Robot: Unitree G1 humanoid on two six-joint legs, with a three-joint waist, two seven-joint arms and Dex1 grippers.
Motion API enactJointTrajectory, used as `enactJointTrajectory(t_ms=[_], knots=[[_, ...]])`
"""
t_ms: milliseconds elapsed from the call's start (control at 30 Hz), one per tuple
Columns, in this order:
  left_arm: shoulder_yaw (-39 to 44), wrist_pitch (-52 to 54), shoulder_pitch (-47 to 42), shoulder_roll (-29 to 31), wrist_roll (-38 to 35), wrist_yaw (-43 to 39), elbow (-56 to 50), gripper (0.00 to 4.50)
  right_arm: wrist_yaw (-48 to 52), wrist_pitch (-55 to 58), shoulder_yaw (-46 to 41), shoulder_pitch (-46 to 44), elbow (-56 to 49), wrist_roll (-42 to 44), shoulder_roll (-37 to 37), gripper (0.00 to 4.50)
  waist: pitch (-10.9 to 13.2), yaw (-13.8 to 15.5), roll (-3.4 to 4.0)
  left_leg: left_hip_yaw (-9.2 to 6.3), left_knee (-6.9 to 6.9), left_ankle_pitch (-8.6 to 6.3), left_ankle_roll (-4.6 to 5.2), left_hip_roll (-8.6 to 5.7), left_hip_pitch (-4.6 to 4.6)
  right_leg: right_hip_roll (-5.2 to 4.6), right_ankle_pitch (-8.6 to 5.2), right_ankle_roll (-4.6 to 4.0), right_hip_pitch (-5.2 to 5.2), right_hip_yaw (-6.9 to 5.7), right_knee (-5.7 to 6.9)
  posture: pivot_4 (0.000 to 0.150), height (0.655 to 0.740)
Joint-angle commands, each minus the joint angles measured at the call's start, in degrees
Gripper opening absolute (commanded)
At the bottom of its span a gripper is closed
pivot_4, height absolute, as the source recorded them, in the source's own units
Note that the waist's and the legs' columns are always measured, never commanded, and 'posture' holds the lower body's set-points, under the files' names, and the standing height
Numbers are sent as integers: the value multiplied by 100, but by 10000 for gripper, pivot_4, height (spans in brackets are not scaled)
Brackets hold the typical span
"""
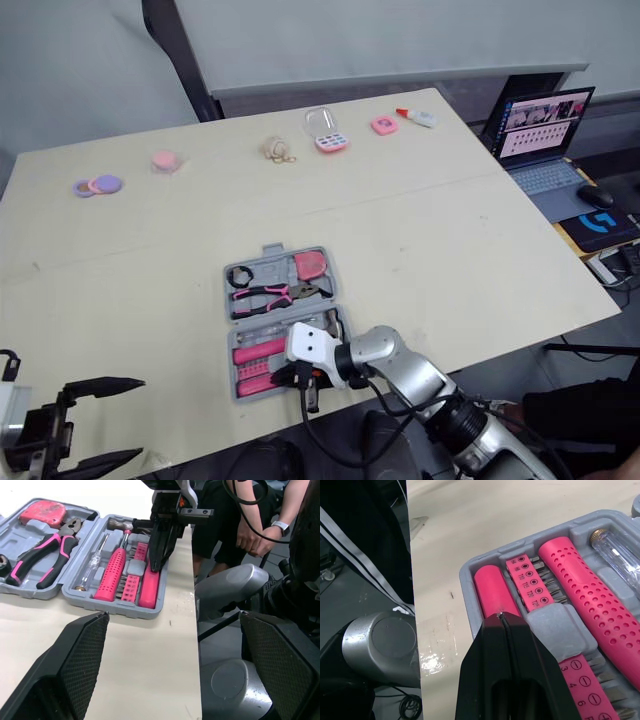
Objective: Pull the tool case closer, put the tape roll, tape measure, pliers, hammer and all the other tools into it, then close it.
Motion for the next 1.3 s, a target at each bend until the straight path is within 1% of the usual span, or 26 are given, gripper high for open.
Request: enactJointTrajectory(t_ms=[33,100,233,300,367,433,567,667,733,767,800,867,933,1000,1033,1067,1100,1200,1300], knots=[[91,-14,56,17,-96,-65,-64,45000,45,31,1,107,-27,-104,-49,199,0,0,0,0,0,0,0,0,0,0,0,0,0,0,0,1500,7287],[56,2,12,17,-88,-37,-66,45000,38,15,-84,84,-95,-54,-35,199,0,2,0,0,0,0,0,0,0,0,0,0,0,0,0,1500,7287],[-14,74,-112,20,-86,50,-56,45000,-6,267,-408,23,-631,194,-75,199,1,14,1,0,3,0,0,0,-3,0,0,0,0,0,1,1500,7287],[-91,181,-178,-23,-95,169,-93,45000,-65,624,-824,5,-1242,441,-259,199,3,39,4,-2,4,0,0,0,-3,0,0,0,0,0,1,1500,7287],[-165,274,-222,-54,-77,260,-92,45000,-65,949,-1298,56,-1791,644,-608,199,4,104,7,-3,5,0,0,-1,-6,-2,1,1,-2,1,0,1500,7287],[-167,403,-226,-51,-62,367,-4,45000,-101,1158,-1567,157,-2105,754,-845,199,-2,135,-4,-4,4,-2,3,-1,-5,-1,1,1,-1,-1,-3,1500,7287],[-193,638,-281,-186,237,1122,26,45000,-144,1305,-2588,758,-2520,988,-1535,199,-1,167,-2,-10,-3,-4,6,-3,-6,-1,0,0,2,-5,-11,1500,7287],[-297,823,-305,-304,376,1562,-32,45000,120,1391,-3277,1531,-2684,1251,-2194,199,-1,171,-4,-6,-2,-9,14,-6,-5,-2,3,5,11,-3,-20,1500,7287],[-314,787,-341,-398,444,1716,64,45000,202,1464,-3657,2043,-2808,1459,-2469,199,-1,177,-5,-5,-2,-10,16,-6,-5,-2,5,9,12,-2,-27,1500,7287],[-312,802,-347,-418,423,1721,108,45000,203,1512,-3796,2239,-2851,1542,-2564,5316,-2,178,-10,-6,-3,-10,16,-6,-5,-1,5,10,13,-2,-31,1500,7287],[-288,842,-370,-423,397,1740,171,45000,212,1547,-3917,2411,-2883,1611,-2648,8003,0,169,-15,-6,-6,-10,17,-5,-2,1,6,10,16,-3,-33,1500,7287],[-229,883,-401,-416,398,1824,290,45000,296,1494,-4196,2772,-2848,1705,-2806,18545,3,139,-20,-1,-3,-10,16,-2,1,3,6,10,16,0,-30,1500,7287],[-162,841,-327,-448,397,1848,318,45000,447,1319,-4470,3101,-2701,1738,-2937,27955,5,137,-22,3,2,-10,16,-2,8,1,6,10,18,6,-41,1500,7287],[-151,579,-217,-526,478,1771,335,45000,548,1172,-4653,3318,-2570,1751,-3007,37387,5,143,-23,3,6,-9,17,-2,9,-1,9,11,19,10,-40,1500,7287],[-142,374,-149,-619,522,1746,353,45000,615,1085,-4750,3455,-2527,1753,-3037,42812,3,139,-25,3,6,-9,17,-2,11,-2,10,11,20,11,-42,1500,7287],[-134,206,-72,-711,574,1753,372,45000,663,1013,-4842,3579,-2511,1764,-3044,44640,3,144,-25,4,6,-9,17,-2,12,-2,10,11,21,12,-42,1500,7287],[-153,41,59,-780,690,1759,379,45000,701,931,-4972,3721,-2489,1778,-3031,44640,3,149,-26,4,5,-9,17,-2,12,-3,10,11,20,12,-44,1500,7287],[-146,214,257,-934,732,2051,363,45000,739,478,-5263,4092,-2330,1638,-2951,44640,3,167,-29,3,3,-10,18,-3,10,-2,10,11,19,9,-48,1500,7287],[-164,224,293,-962,927,2323,392,45000,670,15,-5283,4251,-2155,1445,-2862,44640,-1,200,-38,2,8,-11,20,-3,12,-2,11,13,25,10,-49,1500,7287]])
